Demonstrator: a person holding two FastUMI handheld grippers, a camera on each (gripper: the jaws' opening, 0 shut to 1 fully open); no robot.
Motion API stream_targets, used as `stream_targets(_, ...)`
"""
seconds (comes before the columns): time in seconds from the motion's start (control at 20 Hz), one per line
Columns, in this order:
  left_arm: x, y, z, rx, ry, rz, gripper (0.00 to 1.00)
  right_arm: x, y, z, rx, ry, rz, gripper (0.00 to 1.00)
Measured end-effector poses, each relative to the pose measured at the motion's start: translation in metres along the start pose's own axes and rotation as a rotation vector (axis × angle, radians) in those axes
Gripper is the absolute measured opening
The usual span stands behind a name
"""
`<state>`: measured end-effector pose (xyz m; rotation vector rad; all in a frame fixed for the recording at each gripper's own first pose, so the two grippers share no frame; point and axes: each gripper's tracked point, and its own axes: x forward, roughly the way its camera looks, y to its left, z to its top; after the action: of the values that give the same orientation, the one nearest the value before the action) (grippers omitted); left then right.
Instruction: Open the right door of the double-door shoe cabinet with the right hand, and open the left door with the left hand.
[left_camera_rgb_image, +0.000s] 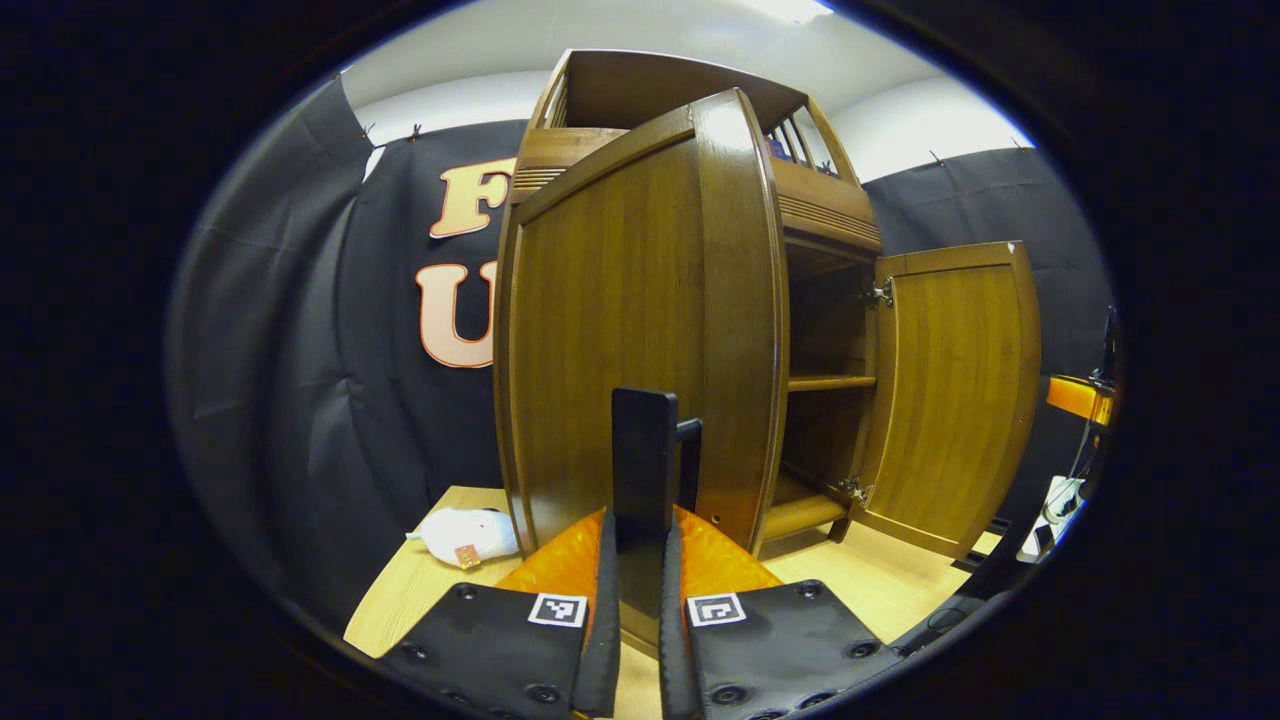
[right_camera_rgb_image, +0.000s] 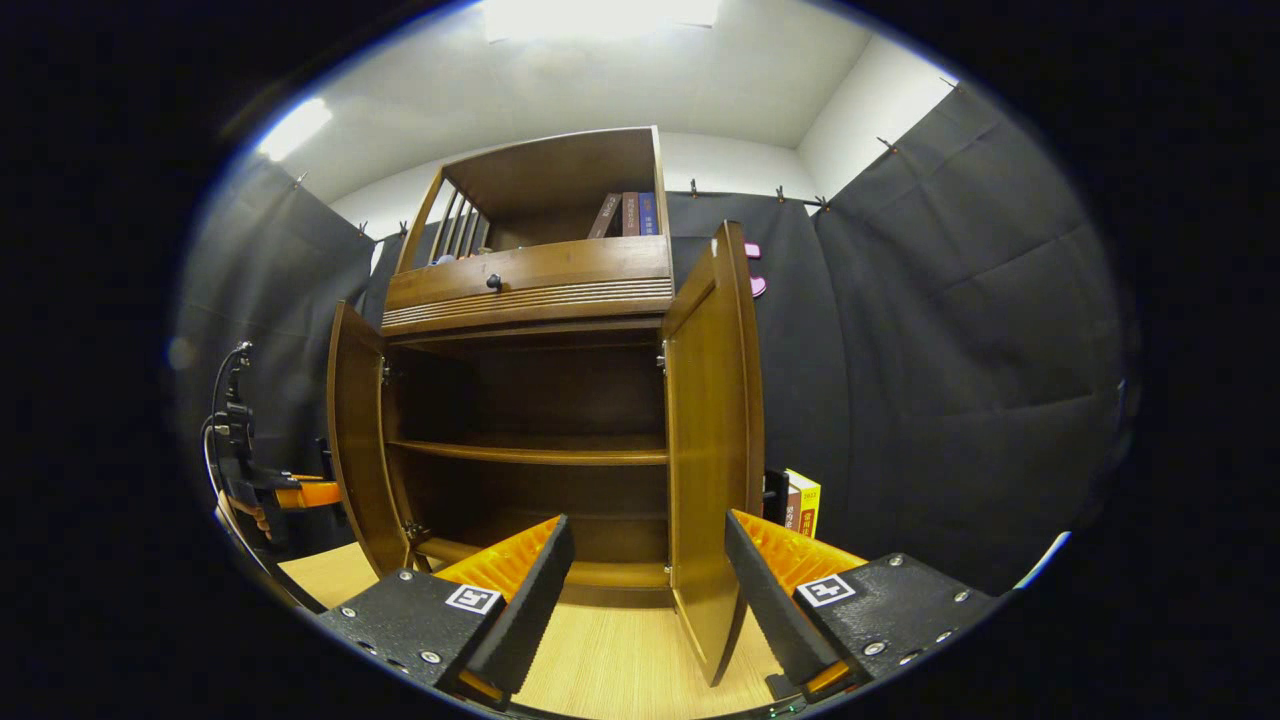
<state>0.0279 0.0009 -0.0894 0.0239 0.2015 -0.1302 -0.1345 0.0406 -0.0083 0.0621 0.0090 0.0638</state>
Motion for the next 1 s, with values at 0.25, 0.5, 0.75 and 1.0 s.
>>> stream_targets(0.25, -0.014, 0.023, 0.000, 0.005, -0.009, 0.042, 0.25, -0.001, 0.013, -0.003, 0.001, 0.007, 0.018, 0.92)
stream_targets(0.5, -0.027, 0.054, -0.001, -0.001, -0.009, 0.114, 0.19, 0.005, 0.033, -0.005, 0.004, 0.015, 0.038, 0.99)
stream_targets(0.75, -0.041, 0.093, 0.002, 0.001, -0.018, 0.179, 0.13, 0.010, 0.053, -0.005, -0.001, 0.010, 0.060, 0.99)
stream_targets(1.0, -0.046, 0.105, 0.002, 0.008, -0.012, 0.168, 0.11, 0.016, 0.071, -0.005, -0.003, 0.006, 0.077, 0.99)
